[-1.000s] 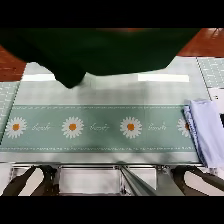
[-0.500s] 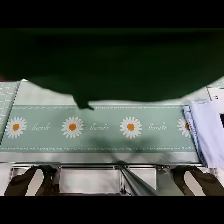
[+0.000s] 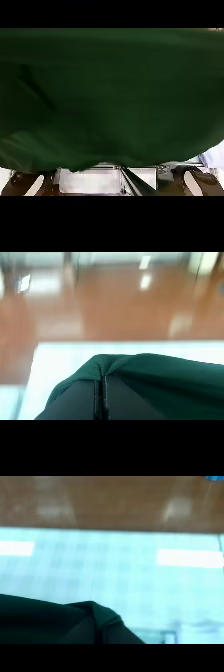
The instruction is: Fold the shirts.
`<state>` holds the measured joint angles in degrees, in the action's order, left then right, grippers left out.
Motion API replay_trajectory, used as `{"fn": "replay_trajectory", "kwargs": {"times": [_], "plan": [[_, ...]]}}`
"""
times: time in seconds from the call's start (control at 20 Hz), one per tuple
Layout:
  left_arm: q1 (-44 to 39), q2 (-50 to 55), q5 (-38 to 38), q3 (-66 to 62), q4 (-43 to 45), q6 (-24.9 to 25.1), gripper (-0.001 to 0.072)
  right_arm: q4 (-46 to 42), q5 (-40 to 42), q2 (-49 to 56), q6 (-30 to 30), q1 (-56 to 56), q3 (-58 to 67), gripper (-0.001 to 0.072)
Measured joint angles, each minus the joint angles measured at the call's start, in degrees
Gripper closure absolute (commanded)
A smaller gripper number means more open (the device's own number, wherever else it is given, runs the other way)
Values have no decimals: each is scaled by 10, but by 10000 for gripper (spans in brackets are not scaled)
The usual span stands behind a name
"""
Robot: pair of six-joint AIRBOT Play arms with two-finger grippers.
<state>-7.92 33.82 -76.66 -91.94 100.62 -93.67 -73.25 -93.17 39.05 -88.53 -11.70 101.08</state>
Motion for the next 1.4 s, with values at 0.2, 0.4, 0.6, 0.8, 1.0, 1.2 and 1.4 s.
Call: {"fn": "replay_trajectory", "kwargs": {"times": [0.2, 0.4, 0.6, 0.8, 1.0, 1.2, 1.4], "plan": [[-12, 83, 52, 111, 31, -57, 689, 33, 75, 24, 13, 0, -161, 687], [-14, 244, 139, 144, 37, -82, 689, 93, 183, 143, 59, 0, -256, 687], [13, 445, 206, 73, 12, -98, 689, 164, 278, 330, 104, 0, -246, 687], [62, 622, 222, -58, -90, -103, 689, 195, 318, 525, 108, 0, -135, 687], [109, 721, 191, -137, -275, -59, 689, 203, 319, 641, 87, 0, -42, 687], [143, 744, 86, -160, -370, 38, 689, 205, 263, 668, 98, -13, -11, 687], [163, 748, -36, -147, -341, 83, 689, 178, 158, 669, 117, -27, -16, 687]]}}
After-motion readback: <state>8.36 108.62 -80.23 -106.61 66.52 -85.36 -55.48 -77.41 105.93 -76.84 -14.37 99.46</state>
